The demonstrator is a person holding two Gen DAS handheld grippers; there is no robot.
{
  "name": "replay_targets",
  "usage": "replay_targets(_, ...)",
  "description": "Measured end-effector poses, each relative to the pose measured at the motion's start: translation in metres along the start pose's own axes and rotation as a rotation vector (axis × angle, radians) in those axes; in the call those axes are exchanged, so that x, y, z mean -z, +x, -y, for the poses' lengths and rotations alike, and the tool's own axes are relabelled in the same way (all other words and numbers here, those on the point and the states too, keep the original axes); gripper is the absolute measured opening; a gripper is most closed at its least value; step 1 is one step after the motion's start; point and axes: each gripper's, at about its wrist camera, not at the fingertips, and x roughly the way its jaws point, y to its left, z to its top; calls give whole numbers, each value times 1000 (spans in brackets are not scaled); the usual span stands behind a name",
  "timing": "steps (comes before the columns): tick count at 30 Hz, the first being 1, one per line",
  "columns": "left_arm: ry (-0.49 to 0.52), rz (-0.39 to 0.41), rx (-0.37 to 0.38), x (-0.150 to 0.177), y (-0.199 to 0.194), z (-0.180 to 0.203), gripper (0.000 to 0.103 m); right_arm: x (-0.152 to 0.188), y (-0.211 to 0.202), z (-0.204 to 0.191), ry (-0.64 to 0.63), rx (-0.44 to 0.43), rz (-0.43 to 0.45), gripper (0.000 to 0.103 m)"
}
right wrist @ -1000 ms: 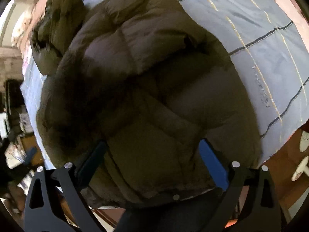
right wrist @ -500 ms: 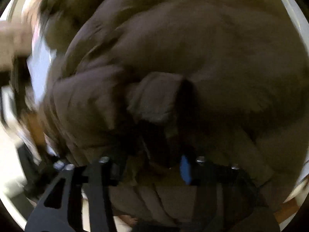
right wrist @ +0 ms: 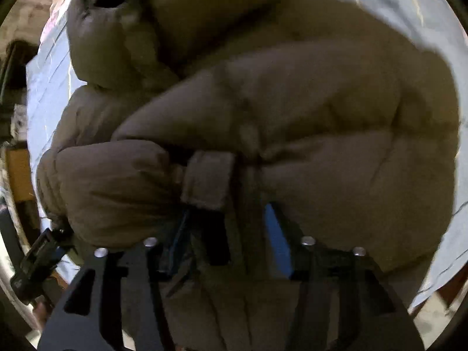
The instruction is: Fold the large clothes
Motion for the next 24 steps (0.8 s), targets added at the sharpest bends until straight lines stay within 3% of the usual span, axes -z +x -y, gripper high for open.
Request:
replay_targets(4,61,119,66,20,-43,1,93,21,-56,13,26,-93,196,53)
replay_targets(7,157,161,128,22,-55,32,92,28,-48,-1,-52,-132,157,50)
replay_targets(9,227,138,148,16,-47,52,83,31,-29,-17,-114,-72,127,48)
replay_targets(11,272,110,145,17,-35,75,81,29,-2,-23,-116,-15,80,48)
replay_targets(13,295,23,144,18,-10,96,81,23,25,-23,-106,48,23,49)
replay_targets(14,294,-29,139,23,0,103,82,21,35,-22,-109,69,1,54)
replay_targets(15,293,-82,106,22,21,110,82,17,43,-18,-113,71,-31,55)
replay_targets(17,295,-89,65,19,34,111,82,11,35,-13,-98,32,-68,57)
replay_targets(19,271,-71,101,13,23,107,82,-3,2,-4,-68,-55,-27,58)
replay_targets(21,263,-14,144,10,-1,103,82,-26,-36,3,-61,-95,78,78)
replay_targets(22,267,13,158,9,-12,104,84,-51,-61,6,-53,-77,159,94)
replay_targets(24,274,54,207,8,-32,108,89,-94,-87,9,-37,-43,234,99)
